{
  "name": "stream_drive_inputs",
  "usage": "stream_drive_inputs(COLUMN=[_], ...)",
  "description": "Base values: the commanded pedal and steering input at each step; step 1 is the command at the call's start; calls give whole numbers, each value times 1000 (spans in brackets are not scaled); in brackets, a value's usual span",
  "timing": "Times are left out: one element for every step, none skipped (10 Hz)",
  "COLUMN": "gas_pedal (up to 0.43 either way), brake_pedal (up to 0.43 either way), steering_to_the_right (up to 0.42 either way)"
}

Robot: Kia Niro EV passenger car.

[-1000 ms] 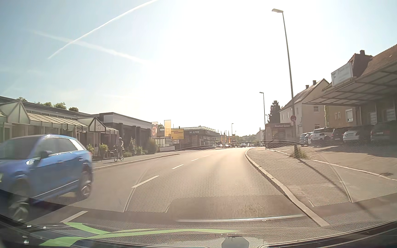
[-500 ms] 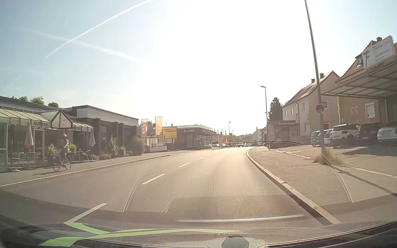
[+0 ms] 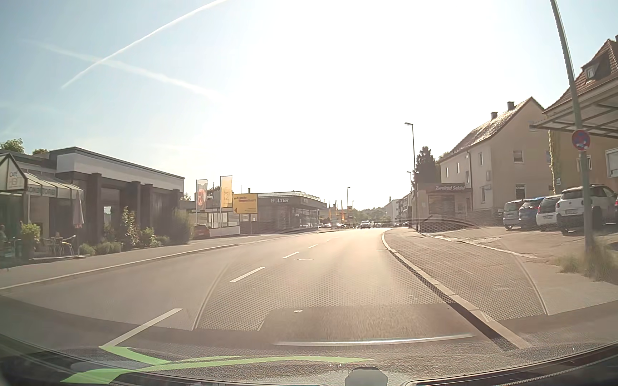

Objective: Follow the waypoints while adhering to traffic rules and regulations

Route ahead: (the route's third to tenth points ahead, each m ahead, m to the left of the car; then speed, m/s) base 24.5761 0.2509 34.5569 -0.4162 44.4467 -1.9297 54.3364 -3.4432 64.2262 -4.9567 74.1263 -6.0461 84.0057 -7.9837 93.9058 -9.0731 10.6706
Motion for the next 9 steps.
stream_drive_inputs(gas_pedal=[67,79,87,87,87,87,87,87,87], brake_pedal=[0,0,0,0,0,0,0,0,0], steering_to_the_right=[16,16,16,16,16,16,16,16,15])
